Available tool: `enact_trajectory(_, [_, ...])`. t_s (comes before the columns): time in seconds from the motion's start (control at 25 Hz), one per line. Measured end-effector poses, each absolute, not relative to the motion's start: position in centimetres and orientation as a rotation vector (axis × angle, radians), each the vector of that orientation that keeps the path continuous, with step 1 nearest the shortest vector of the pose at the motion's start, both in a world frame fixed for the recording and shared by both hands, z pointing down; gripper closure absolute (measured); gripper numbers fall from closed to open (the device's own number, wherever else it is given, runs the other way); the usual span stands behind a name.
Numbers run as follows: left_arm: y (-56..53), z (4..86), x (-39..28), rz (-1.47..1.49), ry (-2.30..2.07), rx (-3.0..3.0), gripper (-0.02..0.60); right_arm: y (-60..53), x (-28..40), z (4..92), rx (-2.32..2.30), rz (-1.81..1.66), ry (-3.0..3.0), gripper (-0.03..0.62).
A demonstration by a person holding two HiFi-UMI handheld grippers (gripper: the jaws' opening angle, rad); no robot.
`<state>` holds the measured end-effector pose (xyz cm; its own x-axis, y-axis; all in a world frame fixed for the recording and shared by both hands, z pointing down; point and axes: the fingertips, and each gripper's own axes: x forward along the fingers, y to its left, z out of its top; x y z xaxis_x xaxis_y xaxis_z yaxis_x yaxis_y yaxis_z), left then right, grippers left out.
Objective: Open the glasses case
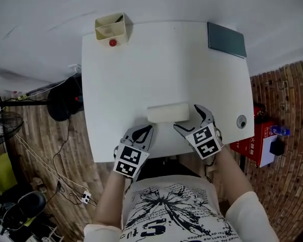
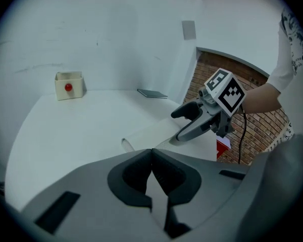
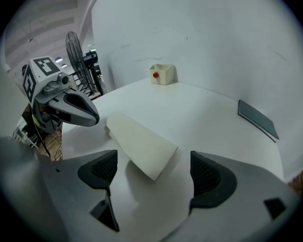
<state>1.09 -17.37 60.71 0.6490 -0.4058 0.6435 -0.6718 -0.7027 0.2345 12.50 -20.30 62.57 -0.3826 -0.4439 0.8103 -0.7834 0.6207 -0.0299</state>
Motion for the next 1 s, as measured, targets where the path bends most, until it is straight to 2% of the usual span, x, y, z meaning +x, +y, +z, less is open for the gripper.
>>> enact_trajectory(0.48, [-17.8, 64.0, 1.4, 0.816, -0.977, 2.237, 0.568, -21.4, 11.7, 63.6, 0.807, 0.371, -2.054, 0.154])
enact_trajectory(0.64, [-17.7, 64.1, 1.4, 0.77, -1.017, 2.2, 0.568, -21.2, 11.2, 63.3, 0.751, 0.316, -2.07, 0.202])
enact_trajectory(1.0, [-17.9, 64.3, 1.3, 0.773, -1.049, 2.179, 0.568, -21.5, 11.0, 62.9, 0.688, 0.366, -2.069, 0.22])
